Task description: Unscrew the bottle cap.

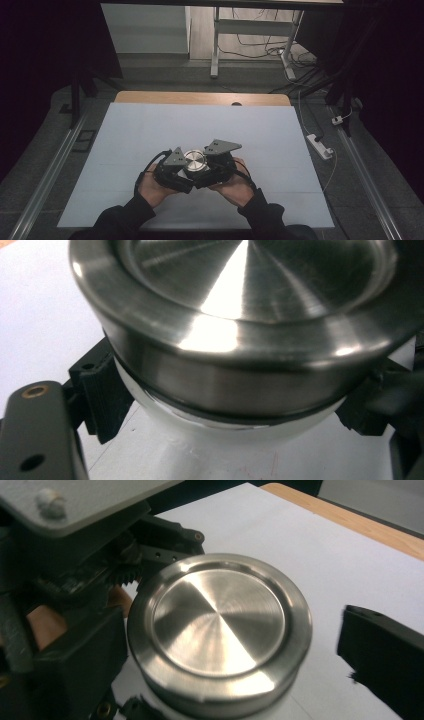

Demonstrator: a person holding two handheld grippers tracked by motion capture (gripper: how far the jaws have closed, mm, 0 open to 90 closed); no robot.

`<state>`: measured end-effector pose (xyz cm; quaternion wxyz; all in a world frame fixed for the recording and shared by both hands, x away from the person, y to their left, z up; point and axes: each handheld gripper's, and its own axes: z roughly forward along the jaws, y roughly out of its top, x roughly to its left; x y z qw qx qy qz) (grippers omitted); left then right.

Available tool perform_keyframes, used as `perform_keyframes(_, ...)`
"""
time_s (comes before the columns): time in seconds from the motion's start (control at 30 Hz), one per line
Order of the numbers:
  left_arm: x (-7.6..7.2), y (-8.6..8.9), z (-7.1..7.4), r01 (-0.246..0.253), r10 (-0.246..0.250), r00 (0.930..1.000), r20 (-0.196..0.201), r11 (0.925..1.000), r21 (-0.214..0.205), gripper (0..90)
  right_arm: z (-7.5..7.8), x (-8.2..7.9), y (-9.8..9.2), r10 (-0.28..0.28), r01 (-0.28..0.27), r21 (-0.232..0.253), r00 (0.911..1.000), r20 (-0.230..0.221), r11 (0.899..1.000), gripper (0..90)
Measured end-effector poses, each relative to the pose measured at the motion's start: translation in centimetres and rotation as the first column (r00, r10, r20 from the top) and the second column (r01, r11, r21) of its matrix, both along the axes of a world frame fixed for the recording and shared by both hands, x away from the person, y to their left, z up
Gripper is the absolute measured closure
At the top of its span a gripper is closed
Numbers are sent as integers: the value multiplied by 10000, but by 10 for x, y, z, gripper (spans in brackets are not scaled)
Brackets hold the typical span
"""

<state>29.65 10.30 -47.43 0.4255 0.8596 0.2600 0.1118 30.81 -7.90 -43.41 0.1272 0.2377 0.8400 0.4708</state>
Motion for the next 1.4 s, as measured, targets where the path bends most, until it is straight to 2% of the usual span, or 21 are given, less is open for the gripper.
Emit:
perform_keyframes(0.1,0,-1,0,7,-7,10000,-1,10000,11,156,-1,1,4,4,-4,51,10000,55,10000,102)
perform_keyframes(0.17,0,0,0,-6,6,10000,-30,10000,2,156,-1,1,5,200,-201,137,9998,39,9997,171)
perform_keyframes(0.27,1,1,1,82,-82,10000,-33,10000,-25,156,-1,-2,5,269,-276,197,9990,346,9994,183)
perform_keyframes(0.37,1,3,2,391,-392,9992,-73,9992,-56,156,-1,-1,3,463,-470,310,9986,255,9984,185)
perform_keyframes(0.47,2,6,3,971,-973,9952,-98,9951,-202,156,1,2,0,1066,-1067,369,9943,41,9936,186)
perform_keyframes(0.57,2,7,4,1516,-1521,9883,-126,9878,-346,156,4,6,-5,1962,-1954,440,9805,-143,9797,185)
perform_keyframes(0.67,0,7,7,2023,-2024,9793,-41,9791,-212,156,5,10,-11,2975,-2968,499,9547,-64,9536,184)
perform_keyframes(0.77,-1,6,6,2432,-2436,9698,-75,9693,-374,156,4,14,-16,3844,-3829,695,9231,-88,9212,183)
perform_keyframes(0.83,-1,6,6,2523,-2529,9675,-92,9669,-386,156,3,15,-18,4002,-3967,871,9160,-273,9138,178)
perform_keyframes(0.87,-1,6,6,2471,-2475,9689,-80,9684,-335,156,4,15,-18,3961,-3913,846,9168,-502,9164,165)
perform_keyframes(0.9,-1,6,6,2338,-2341,9722,-58,9718,-293,156,6,15,-18,3842,-3781,877,9208,-679,9216,111)
perform_keyframes(0.93,-1,6,6,2178,-2180,9759,-39,9756,-294,156,8,14,-18,3660,-3592,908,9276,-752,9288,69)
perform_keyframes(1.0,0,8,5,1737,-1739,9848,-56,9844,-278,156,15,12,-19,3195,-3134,826,9447,-742,9460,41)
perform_keyframes(1.03,1,9,5,1505,-1506,9886,-52,9882,-270,156,17,10,-19,2925,-2884,668,9541,-646,9552,20)
perform_keyframes(1.07,1,9,5,1505,-1506,9886,-52,9882,-270,156,18,8,-19,2595,-2572,441,9641,-567,9653,10)
perform_keyframes(1.1,2,11,4,1029,-1031,9947,-57,9944,-248,156,18,8,-19,2358,-2349,229,9701,-571,9718,0)
perform_keyframes(1.13,2,11,4,1029,-1031,9947,-57,9944,-248,156,18,7,-18,2154,-2153,83,9743,-662,9765,0)
perform_keyframes(1.17,2,10,4,637,-637,9980,-20,9979,-142,156,16,7,-17,1944,-1950,-9,9781,-745,9808,0)
perform_keyframes(1.2,2,10,3,477,-478,9989,-28,9988,-113,156,14,6,-16,1716,-1724,-43,9824,-742,9850,0)
perform_keyframes(1.3,1,9,3,216,-217,9997,-104,9997,-111,156,9,4,-10,1100,-1098,76,9924,-549,9939,1)
perform_keyframes(1.4,0,7,2,114,-114,9999,-87,9999,-64,156,6,0,-4,677,-672,173,9974,-262,9976,33)
